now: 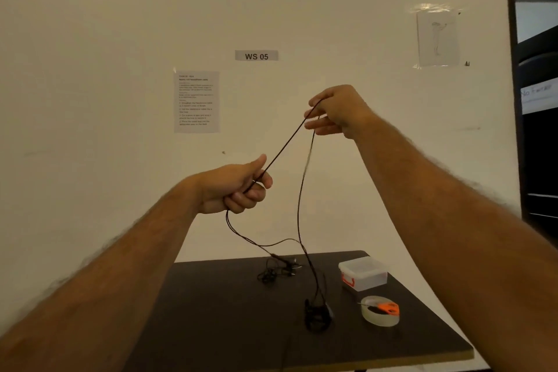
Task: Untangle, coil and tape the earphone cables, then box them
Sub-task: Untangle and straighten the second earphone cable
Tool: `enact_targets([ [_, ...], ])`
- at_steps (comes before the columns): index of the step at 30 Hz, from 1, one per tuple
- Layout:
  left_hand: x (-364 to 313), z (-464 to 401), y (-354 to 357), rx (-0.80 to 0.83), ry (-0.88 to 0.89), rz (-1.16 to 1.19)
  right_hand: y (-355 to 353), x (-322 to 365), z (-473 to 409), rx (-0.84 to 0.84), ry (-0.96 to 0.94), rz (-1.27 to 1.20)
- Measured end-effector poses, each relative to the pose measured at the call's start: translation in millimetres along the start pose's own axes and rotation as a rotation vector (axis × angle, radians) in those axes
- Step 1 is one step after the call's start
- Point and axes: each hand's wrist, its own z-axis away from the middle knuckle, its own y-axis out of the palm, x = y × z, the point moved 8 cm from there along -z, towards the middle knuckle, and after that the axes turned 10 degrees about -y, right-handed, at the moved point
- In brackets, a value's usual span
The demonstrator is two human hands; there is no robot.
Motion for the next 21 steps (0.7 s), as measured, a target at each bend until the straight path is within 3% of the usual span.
enact_targets([
  [5,5,-7,7,-0.040,0.038,0.037,37,4,16,0.346,0.065,-0.406],
  [8,-11,-7,-3,-0.312,0.181,-0.013,50,4,20,0.408,0.087,-0.445],
  [11,-34,4,-16,-0.630,0.417,0.019,57,1,22,0.447,0.041,-0.222],
  [16,-33,-13,8,-0.417,0.402,0.135,59,7,25,0.475,-0.098,-0.025],
  [21,-17,-14,-7,-0.510,0.403,-0.007,46,16,30,0.477,-0.427,0.727],
])
